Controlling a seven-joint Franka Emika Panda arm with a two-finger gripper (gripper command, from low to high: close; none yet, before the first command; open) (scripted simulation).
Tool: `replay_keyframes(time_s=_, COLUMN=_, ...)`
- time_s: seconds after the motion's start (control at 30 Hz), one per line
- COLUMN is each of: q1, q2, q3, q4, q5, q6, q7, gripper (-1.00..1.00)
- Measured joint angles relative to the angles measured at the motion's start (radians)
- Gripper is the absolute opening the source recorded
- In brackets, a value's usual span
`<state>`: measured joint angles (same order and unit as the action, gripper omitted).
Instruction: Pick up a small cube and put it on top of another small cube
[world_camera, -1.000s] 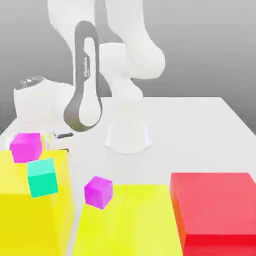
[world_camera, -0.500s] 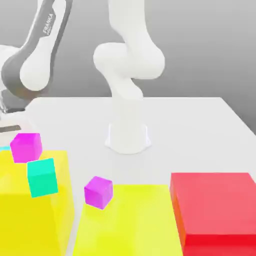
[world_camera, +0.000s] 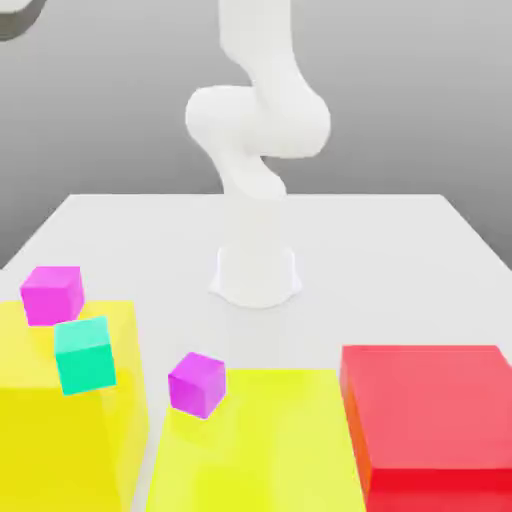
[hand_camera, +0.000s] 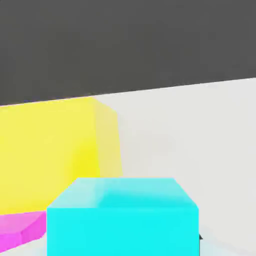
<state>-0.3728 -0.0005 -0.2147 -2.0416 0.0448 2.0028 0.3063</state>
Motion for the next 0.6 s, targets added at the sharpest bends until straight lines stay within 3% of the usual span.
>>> replay_keyframes(time_s=0.23, q1=0.144, q2=-0.062, q3=0.104, q4=-0.054, q5=-0.037, q6=-0.016, q7=0.261, gripper=-1.0)
replay_keyframes(time_s=0.4, q1=0.164, q2=-0.038, q3=0.118, q4=-0.135, q5=-0.041, q6=0.133, q7=0.341, gripper=-1.0)
replay_keyframes(time_s=0.43, q1=0.164, q2=-0.027, q3=0.117, q4=-0.153, q5=-0.04, q6=0.163, q7=0.341, gripper=1.0)
replay_keyframes(time_s=0.6, q1=0.164, q2=-0.027, q3=0.117, q4=-0.153, q5=-0.04, q6=0.163, q7=0.341, gripper=1.0)
